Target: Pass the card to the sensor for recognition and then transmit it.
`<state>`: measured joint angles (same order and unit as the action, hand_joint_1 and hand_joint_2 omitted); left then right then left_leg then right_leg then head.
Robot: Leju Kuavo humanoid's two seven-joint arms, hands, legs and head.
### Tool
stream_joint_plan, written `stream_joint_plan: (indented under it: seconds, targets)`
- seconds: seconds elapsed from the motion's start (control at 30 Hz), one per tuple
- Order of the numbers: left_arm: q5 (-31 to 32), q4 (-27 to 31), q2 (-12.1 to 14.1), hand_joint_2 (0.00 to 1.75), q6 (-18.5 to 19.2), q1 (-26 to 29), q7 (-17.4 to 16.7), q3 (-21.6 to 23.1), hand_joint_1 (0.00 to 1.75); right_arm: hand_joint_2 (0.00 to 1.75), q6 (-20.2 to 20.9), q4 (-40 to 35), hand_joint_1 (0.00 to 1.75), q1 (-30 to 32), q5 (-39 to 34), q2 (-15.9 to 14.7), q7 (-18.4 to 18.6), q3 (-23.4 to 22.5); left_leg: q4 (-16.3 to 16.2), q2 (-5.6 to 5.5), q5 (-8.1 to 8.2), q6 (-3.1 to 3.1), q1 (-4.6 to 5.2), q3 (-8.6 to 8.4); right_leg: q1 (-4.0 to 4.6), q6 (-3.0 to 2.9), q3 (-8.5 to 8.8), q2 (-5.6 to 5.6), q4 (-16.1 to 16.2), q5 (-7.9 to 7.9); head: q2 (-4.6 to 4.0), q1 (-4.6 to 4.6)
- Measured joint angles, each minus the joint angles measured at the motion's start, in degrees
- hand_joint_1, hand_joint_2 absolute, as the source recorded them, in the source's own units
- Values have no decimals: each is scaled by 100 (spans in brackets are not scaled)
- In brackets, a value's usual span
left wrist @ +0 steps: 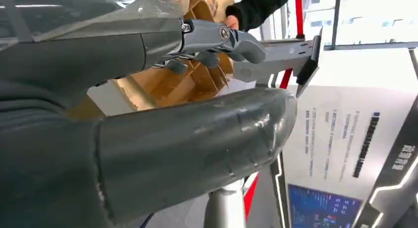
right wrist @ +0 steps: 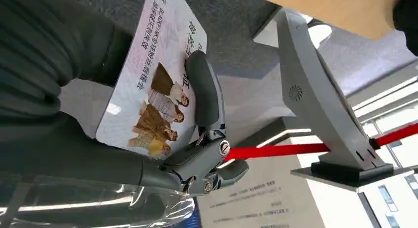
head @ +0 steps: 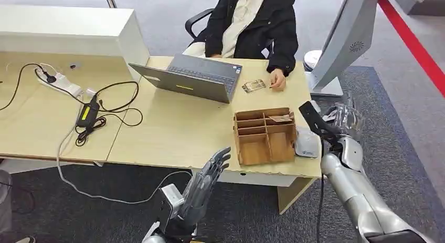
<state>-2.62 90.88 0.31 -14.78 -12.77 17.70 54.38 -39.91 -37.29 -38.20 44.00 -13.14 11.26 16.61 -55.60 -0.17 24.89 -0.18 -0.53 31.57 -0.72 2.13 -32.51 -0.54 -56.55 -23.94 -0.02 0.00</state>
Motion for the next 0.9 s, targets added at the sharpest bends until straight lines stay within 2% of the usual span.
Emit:
stream_joint_plan:
  seconds: [0.33, 0.9]
  targets:
    - [-9, 15, 26, 0, -35, 18, 13, 0, 0, 175, 44, 505, 175, 147, -174, 197, -54, 30, 0, 0, 0, 0, 0, 0, 0, 0, 0, 0, 0, 0, 0, -2]
    - [-2, 63, 42, 0, 24, 45, -42, 0, 0, 175, 160, 900, 175, 322, -234, 407, -41, 63, 1, 1, 0, 0, -1, -3, 1, 0, 2, 0, 0, 0, 0, 0]
